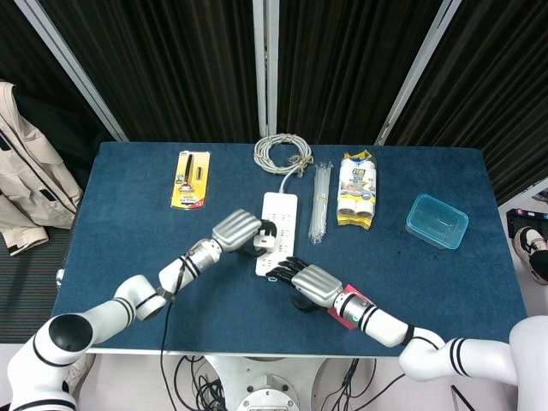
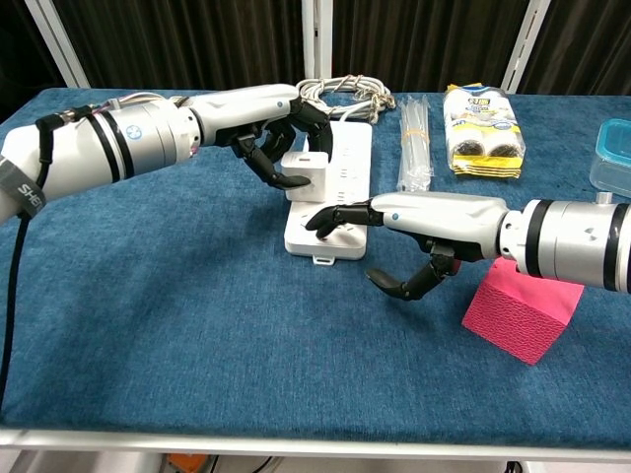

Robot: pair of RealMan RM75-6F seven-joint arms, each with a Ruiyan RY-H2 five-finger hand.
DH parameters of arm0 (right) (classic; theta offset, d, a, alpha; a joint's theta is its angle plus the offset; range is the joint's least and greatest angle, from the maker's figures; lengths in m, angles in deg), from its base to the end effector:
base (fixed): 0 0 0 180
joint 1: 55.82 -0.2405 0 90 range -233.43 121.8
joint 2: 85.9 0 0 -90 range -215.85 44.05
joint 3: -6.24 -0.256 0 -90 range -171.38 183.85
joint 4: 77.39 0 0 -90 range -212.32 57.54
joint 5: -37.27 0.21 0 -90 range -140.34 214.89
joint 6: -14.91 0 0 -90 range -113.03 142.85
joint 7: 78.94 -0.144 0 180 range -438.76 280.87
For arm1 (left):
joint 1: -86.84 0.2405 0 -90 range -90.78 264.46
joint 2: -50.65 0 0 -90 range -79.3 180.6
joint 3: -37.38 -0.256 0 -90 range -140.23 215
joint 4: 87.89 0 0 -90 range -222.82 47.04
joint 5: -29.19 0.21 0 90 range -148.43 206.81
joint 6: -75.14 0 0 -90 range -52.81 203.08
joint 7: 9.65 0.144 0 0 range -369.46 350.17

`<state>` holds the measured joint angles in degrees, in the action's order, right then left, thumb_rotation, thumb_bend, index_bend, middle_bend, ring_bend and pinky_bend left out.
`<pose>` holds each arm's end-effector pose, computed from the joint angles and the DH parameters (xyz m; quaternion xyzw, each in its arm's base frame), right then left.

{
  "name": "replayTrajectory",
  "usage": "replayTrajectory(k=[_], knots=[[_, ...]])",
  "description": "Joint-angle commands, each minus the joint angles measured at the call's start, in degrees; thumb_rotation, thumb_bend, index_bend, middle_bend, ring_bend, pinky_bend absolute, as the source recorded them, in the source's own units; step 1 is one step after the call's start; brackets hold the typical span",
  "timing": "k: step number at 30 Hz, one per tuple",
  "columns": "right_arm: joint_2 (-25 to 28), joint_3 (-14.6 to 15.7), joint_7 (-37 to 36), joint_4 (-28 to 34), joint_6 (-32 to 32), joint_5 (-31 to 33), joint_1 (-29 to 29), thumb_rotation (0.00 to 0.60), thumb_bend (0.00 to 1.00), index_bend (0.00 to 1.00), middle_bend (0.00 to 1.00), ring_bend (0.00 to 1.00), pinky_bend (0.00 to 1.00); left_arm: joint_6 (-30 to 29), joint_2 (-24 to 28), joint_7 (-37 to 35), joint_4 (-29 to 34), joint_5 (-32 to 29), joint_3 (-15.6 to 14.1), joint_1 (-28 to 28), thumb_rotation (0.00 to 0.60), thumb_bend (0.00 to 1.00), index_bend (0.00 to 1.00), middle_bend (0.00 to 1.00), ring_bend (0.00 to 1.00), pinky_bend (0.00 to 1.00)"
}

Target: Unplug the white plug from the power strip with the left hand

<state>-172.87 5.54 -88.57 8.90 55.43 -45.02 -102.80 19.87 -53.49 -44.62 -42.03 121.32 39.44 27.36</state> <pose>-0.1378 -0.2893 -0.0606 0.8154 -0.4512 0.3170 0.1764 -0.0904 0.4012 -0.0729 -0.7848 -0.3522 -0.4660 0.2073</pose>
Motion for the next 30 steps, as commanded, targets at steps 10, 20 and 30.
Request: replayTrajectory(k=[10, 20, 30], knots=[[0.12, -0.15, 0.03, 0.10, -0.11, 0.47, 0.10, 0.600, 0.55, 0.10, 0.14, 0.00, 0.00, -3.12, 0.11, -0.06, -0.42, 0.62, -0.09, 0.89, 0.600, 0.58, 0.75, 0.80, 0.71, 0.71], [0.68, -0.33, -0.26, 0.70, 1.47, -0.48, 0.56, 0.600, 0.55, 0.10, 0.14, 0.00, 0.00, -6.14, 2.04, 4.86, -0.41, -1.57, 2.27, 2.59, 0.600, 0.58, 0.74, 0.79, 0.70, 0.71], [3.65, -0.62, -1.83, 3.85, 9.55, -5.65, 2.79, 0.600, 0.54, 0.10, 0.14, 0.00, 0.00, 2.97, 7.21, 20.41, 5.18, -11.64, 3.79, 7.46, 0.600, 0.45, 0.41, 0.48, 0.36, 0.39]])
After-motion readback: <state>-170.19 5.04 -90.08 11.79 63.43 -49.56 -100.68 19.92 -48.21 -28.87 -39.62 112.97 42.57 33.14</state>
